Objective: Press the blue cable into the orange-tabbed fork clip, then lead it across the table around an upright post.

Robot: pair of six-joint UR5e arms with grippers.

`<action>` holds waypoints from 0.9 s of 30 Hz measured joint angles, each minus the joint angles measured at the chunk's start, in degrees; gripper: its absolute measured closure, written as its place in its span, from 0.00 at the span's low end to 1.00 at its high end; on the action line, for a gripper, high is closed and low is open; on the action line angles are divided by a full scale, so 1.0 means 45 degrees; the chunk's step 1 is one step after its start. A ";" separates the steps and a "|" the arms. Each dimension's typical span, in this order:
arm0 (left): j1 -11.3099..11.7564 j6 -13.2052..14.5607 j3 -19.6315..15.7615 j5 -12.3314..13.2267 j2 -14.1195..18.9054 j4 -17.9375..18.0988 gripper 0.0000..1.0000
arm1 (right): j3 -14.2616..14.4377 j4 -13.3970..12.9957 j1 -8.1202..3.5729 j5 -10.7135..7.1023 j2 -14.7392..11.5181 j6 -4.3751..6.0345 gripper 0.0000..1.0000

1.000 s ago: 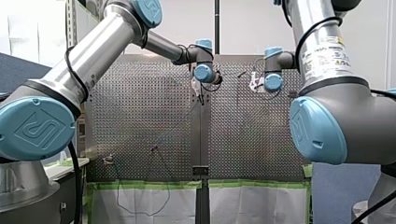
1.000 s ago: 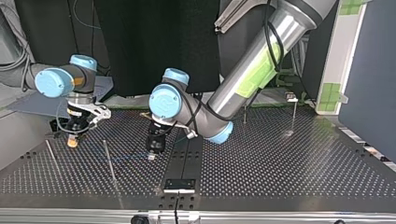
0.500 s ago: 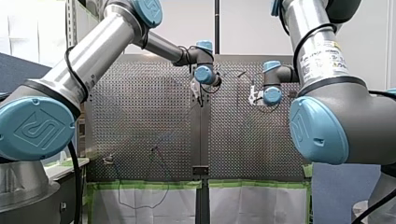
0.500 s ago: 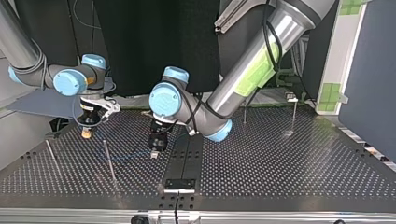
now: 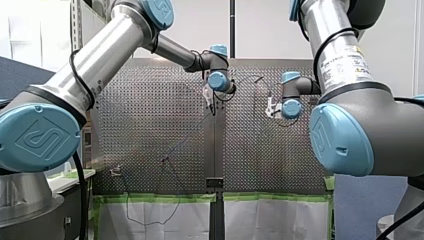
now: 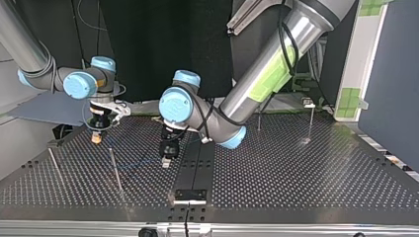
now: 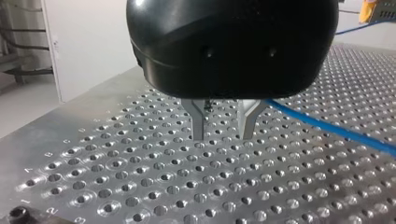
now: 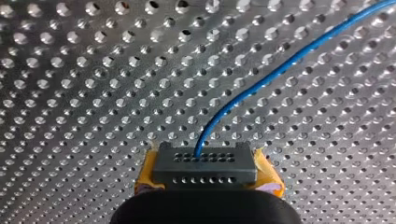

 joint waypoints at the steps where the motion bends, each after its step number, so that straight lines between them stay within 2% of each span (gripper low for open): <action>1: -0.0001 0.0057 0.0000 -0.0023 0.0000 0.0002 0.28 | 0.0026 -0.0048 -0.0012 0.0001 0.0012 -0.0003 1.00; 2: -0.0002 0.0123 -0.0002 -0.0053 0.0001 -0.0001 0.01 | 0.0045 -0.0090 -0.0023 0.0001 0.0026 -0.0006 1.00; 11: -0.0048 0.0356 -0.0002 -0.0430 0.0000 -0.0065 0.01 | 0.0105 -0.0390 -0.0079 0.0002 0.0414 -0.0037 1.00; 27: 0.0007 0.0321 -0.0001 -0.0545 0.0001 -0.0304 0.01 | 0.0146 -0.0888 -0.0250 -0.0016 0.1873 -0.0212 1.00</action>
